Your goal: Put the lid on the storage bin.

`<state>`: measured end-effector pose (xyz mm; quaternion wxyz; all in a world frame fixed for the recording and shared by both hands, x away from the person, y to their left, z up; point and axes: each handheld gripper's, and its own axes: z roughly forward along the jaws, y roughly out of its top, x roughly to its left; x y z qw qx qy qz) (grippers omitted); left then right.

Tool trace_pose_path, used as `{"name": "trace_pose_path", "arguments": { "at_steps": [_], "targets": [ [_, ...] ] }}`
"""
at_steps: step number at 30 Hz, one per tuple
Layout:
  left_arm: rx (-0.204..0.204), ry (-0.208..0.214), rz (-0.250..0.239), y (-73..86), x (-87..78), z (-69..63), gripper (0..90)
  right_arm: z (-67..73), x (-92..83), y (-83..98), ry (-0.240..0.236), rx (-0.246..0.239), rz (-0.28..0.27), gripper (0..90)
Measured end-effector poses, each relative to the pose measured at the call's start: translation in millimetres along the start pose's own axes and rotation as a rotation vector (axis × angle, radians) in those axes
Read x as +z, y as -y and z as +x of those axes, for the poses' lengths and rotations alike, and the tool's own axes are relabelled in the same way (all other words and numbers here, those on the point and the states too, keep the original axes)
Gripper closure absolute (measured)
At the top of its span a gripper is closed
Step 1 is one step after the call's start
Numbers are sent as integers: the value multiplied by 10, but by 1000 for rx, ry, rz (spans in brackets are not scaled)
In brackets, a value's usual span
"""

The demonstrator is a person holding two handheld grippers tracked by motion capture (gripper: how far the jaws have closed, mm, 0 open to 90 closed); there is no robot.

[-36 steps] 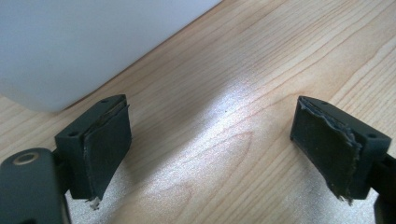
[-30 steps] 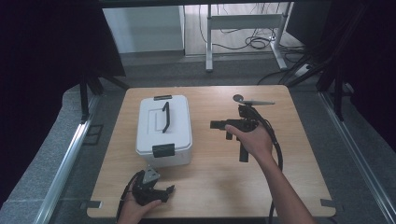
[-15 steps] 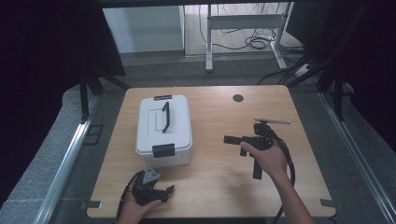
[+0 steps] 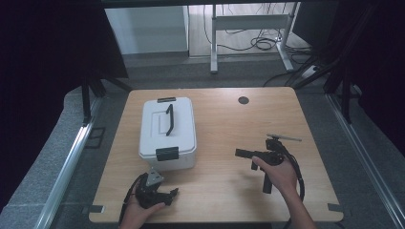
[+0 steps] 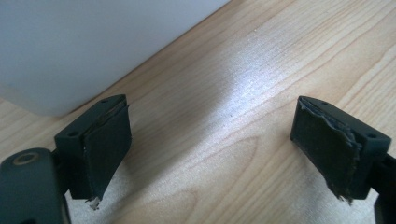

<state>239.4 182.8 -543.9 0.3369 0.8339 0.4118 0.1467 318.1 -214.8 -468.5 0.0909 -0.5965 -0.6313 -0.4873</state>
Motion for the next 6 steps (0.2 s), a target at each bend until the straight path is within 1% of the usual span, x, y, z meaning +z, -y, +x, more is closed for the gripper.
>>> {"name": "trace_pose_path", "arguments": {
  "at_steps": [3,5,6],
  "targets": [
    [-1,0,-2,-23,22,29,122,-21,-21,4,-6,8,-5,432],
    [-7,-4,-4,-33,32,38,122,-46,-19,21,-21,30,-4,426],
    [-9,-5,-4,-36,35,38,122,-58,-17,26,-23,32,0,424]
  ]
}}
